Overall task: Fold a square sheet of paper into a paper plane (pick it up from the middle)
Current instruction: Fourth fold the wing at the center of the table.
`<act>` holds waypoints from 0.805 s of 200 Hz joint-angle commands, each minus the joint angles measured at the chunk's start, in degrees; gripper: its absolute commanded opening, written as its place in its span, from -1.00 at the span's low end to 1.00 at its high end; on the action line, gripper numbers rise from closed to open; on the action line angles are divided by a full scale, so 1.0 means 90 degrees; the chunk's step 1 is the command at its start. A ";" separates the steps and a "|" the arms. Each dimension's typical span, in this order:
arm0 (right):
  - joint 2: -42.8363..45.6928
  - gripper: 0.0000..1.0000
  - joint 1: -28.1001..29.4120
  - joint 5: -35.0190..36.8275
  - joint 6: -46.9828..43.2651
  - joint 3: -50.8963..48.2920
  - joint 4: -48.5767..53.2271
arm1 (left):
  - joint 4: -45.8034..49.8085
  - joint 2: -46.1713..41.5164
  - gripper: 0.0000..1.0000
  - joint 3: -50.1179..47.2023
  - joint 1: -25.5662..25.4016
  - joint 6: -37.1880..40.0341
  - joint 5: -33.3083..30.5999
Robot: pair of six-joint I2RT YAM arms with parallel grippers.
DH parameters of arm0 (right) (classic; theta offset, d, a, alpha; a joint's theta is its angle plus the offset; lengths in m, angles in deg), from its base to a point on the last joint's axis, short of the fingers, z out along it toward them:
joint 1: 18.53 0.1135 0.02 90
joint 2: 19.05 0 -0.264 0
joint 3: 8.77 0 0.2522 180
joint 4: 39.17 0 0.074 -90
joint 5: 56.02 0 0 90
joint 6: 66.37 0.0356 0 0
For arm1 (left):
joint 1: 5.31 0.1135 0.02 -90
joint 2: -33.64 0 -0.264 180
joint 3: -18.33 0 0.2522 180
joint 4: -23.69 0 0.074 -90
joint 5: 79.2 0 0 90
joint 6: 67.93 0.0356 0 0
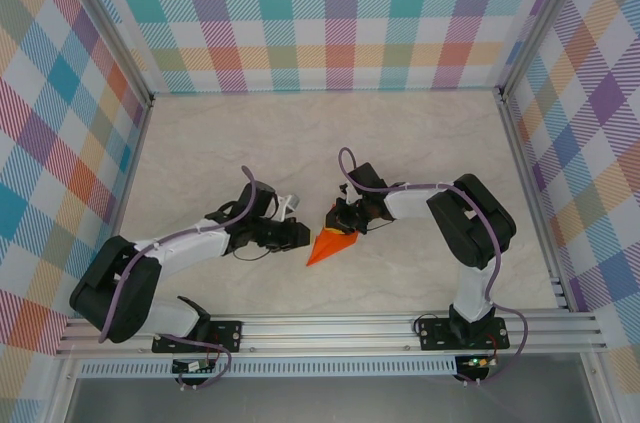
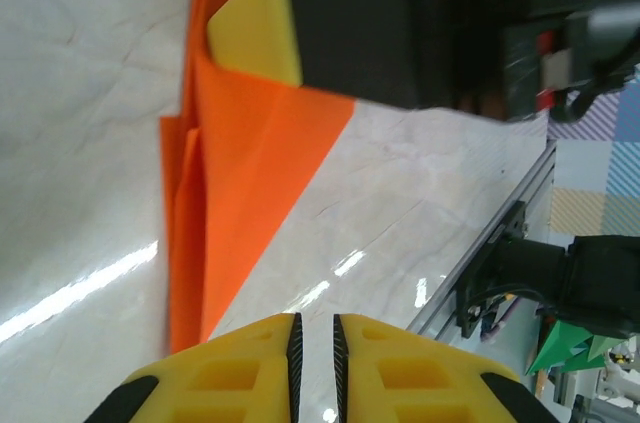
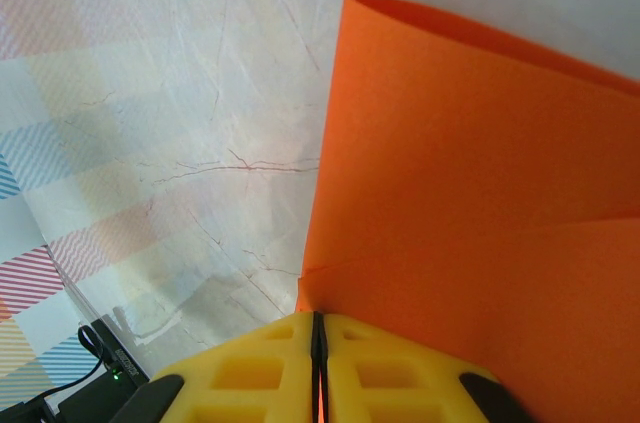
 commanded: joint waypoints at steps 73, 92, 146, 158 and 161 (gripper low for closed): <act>-0.0524 -0.78 0.0020 0.0678 -0.0157 -0.0330 0.0578 | -0.0876 0.1736 -0.70 0.0278 -0.0382 -0.0338 0.0206; -0.0514 -0.78 0.0021 0.0700 -0.0171 -0.0340 0.0602 | -0.0689 0.1774 -0.71 0.0180 -0.0382 -0.0213 0.0063; -0.0514 -0.78 0.0020 0.0739 -0.0175 -0.0349 0.0656 | 0.0084 0.1957 -0.73 -0.0051 -0.0382 0.0118 -0.0377; -0.0514 -0.78 0.0020 0.0749 -0.0182 -0.0350 0.0655 | 0.0228 0.1909 -0.74 -0.0109 -0.0382 0.0179 -0.0484; -0.0514 -0.78 0.0020 0.0749 -0.0181 -0.0350 0.0660 | 0.0242 0.1893 -0.74 -0.0125 -0.0382 0.0187 -0.0493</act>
